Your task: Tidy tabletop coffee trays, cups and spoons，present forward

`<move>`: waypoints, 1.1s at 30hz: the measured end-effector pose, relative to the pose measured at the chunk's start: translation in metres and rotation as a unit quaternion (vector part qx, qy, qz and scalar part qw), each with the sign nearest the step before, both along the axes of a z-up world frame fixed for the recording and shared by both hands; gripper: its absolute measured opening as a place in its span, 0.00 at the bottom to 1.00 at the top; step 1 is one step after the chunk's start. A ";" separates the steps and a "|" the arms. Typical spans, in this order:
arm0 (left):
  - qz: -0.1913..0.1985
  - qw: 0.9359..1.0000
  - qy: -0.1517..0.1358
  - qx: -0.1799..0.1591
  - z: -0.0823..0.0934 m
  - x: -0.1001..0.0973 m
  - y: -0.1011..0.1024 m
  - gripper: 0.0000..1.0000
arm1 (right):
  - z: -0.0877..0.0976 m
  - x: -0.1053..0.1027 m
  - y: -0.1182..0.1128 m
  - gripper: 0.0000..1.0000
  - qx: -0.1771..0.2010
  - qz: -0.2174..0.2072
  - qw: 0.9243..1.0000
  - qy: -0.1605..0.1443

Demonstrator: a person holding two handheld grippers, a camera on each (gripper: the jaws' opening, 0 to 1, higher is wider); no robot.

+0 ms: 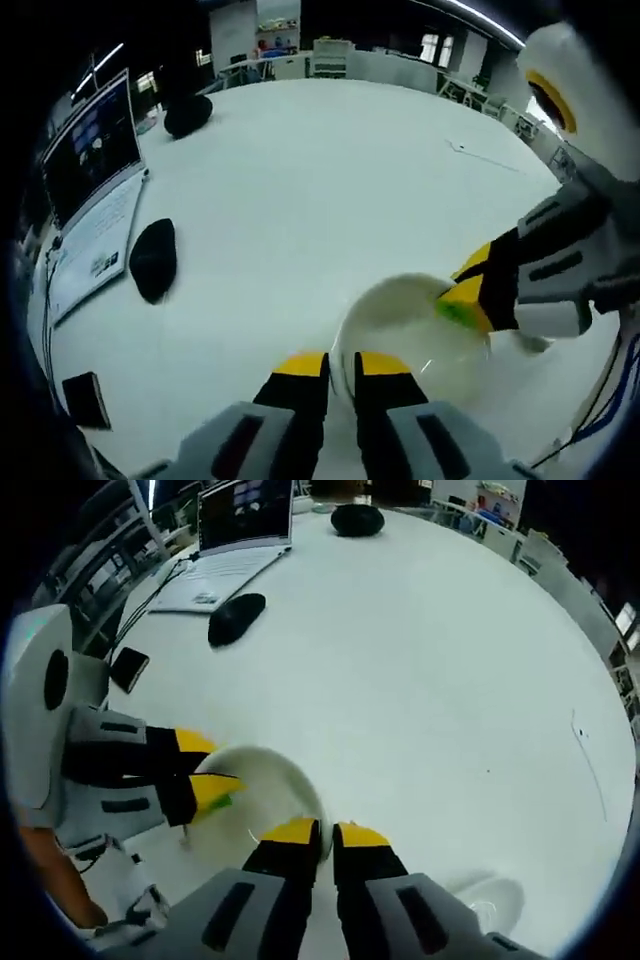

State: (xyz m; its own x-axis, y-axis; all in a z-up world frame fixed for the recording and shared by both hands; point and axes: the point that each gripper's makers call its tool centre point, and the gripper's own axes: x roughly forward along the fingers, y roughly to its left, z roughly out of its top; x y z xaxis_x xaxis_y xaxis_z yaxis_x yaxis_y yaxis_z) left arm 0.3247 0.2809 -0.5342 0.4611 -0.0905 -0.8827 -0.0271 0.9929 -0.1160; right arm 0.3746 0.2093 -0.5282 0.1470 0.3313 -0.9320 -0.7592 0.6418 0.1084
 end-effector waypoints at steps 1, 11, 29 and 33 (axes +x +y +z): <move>0.008 1.000 0.006 -0.002 0.000 0.000 0.001 0.11 | -0.001 0.001 0.000 0.07 0.000 -0.004 1.000 0.004; 0.039 0.998 0.053 -0.004 -0.003 -0.001 0.001 0.09 | -0.001 -0.005 0.000 0.06 -0.027 0.011 1.000 0.000; 0.020 0.997 0.070 -0.004 0.010 0.001 -0.017 0.08 | 0.013 0.003 -0.015 0.06 -0.049 0.010 0.999 0.005; 0.008 0.997 0.071 -0.007 0.014 0.005 -0.028 0.08 | 0.016 0.004 -0.030 0.06 -0.049 0.000 0.999 0.007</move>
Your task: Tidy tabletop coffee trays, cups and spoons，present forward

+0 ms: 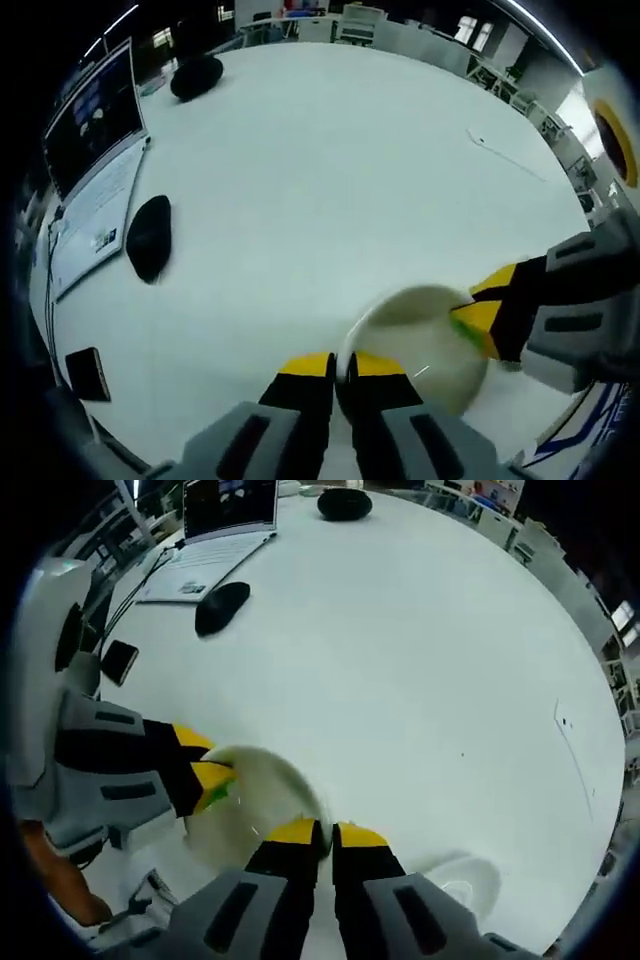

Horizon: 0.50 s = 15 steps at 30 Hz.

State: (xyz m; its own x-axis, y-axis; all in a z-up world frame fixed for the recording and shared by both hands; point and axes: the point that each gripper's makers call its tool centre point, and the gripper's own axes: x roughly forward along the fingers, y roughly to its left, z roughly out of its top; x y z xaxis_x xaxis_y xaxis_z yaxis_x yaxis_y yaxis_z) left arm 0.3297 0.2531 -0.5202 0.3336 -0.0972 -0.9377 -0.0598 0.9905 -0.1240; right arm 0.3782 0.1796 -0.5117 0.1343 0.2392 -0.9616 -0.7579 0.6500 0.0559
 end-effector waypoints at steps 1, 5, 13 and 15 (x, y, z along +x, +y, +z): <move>-0.003 1.000 0.000 -0.002 0.001 0.001 -0.004 0.08 | 0.001 0.000 -0.004 0.06 0.000 -0.002 1.000 0.000; -0.015 1.000 0.001 -0.002 0.004 0.004 -0.018 0.08 | 0.005 0.003 -0.019 0.06 -0.005 -0.010 1.000 0.001; -0.044 0.999 0.000 -0.003 0.018 0.010 -0.051 0.08 | 0.019 0.008 -0.051 0.06 -0.007 -0.025 1.000 -0.001; -0.053 0.999 0.000 -0.004 0.020 0.015 -0.060 0.08 | 0.022 0.012 -0.061 0.06 -0.007 -0.033 0.999 -0.001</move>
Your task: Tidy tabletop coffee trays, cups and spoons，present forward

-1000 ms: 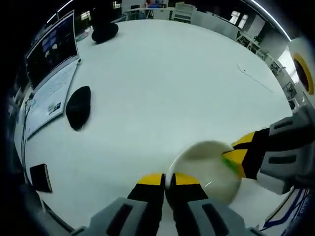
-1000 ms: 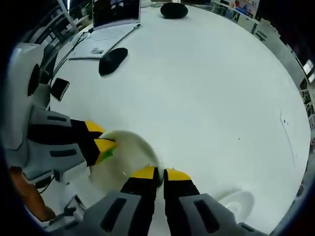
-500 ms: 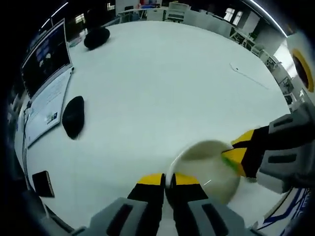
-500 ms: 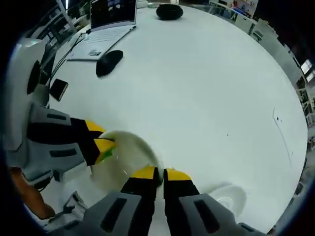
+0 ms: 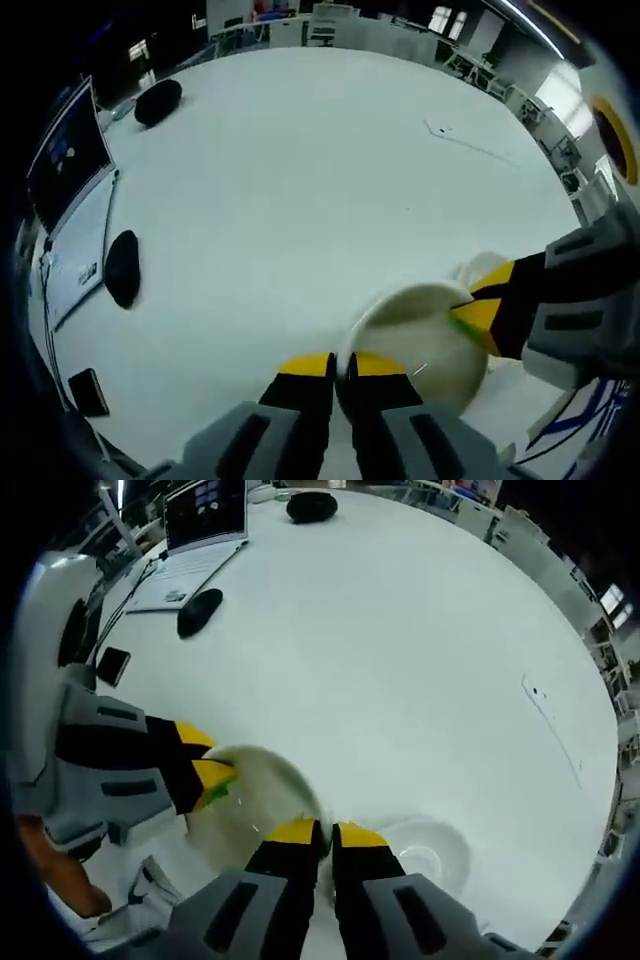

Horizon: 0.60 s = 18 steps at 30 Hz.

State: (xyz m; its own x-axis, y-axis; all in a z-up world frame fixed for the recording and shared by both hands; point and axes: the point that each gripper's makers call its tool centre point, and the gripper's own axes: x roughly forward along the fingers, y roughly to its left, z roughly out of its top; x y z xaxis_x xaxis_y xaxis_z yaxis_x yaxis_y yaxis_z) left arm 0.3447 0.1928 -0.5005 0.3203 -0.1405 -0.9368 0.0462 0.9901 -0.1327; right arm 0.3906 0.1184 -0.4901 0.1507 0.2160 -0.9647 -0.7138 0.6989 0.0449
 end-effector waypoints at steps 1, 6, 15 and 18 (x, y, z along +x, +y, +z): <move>-0.005 1.000 0.002 -0.002 0.001 0.001 -0.005 0.08 | 0.001 -0.001 -0.006 0.06 -0.001 -0.003 1.000 0.000; -0.029 1.000 0.001 -0.002 0.004 0.007 -0.032 0.08 | 0.006 -0.002 -0.035 0.06 -0.009 -0.018 1.000 -0.002; -0.059 0.998 0.011 -0.004 0.007 0.006 -0.064 0.08 | 0.009 -0.005 -0.069 0.06 -0.016 -0.036 0.999 0.003; -0.067 0.998 0.013 -0.004 0.006 0.009 -0.072 0.08 | 0.009 -0.003 -0.078 0.06 -0.021 -0.040 0.999 0.004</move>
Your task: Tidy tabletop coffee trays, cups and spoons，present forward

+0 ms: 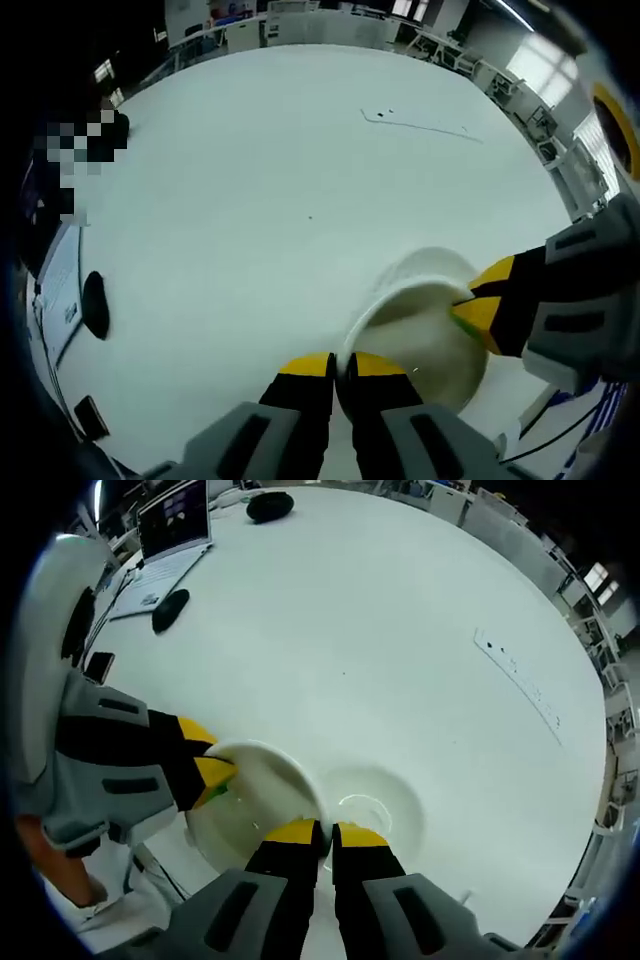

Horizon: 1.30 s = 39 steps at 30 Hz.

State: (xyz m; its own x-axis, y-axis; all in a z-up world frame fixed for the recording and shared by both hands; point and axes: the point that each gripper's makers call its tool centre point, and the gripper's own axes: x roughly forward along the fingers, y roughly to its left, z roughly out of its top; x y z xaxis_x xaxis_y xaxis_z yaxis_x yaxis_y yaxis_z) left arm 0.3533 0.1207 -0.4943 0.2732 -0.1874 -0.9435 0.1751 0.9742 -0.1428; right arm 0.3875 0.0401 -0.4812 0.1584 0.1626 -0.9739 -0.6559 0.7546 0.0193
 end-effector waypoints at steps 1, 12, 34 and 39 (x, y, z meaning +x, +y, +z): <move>-0.004 1.000 0.002 0.000 0.000 0.000 -0.004 0.08 | 0.000 -0.001 -0.004 0.06 -0.001 -0.004 1.000 0.001; -0.039 0.999 0.010 0.004 -0.007 0.001 -0.042 0.08 | -0.008 -0.005 -0.044 0.06 0.002 -0.037 0.999 0.016; -0.081 0.996 0.023 0.016 -0.027 0.008 -0.078 0.09 | -0.034 -0.011 -0.082 0.06 0.021 -0.068 0.997 0.034; -0.084 0.996 0.020 0.022 -0.026 0.009 -0.078 0.09 | -0.035 -0.010 -0.082 0.06 0.025 -0.071 0.997 0.035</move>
State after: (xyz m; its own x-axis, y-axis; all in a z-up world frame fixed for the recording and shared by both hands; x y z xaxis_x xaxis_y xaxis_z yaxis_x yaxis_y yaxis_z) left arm 0.3620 0.0429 -0.5206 0.2033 -0.1862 -0.9613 0.3316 0.9368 -0.1114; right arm 0.3774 -0.0418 -0.5161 0.1144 0.1926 -0.9746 -0.5385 0.8364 0.1021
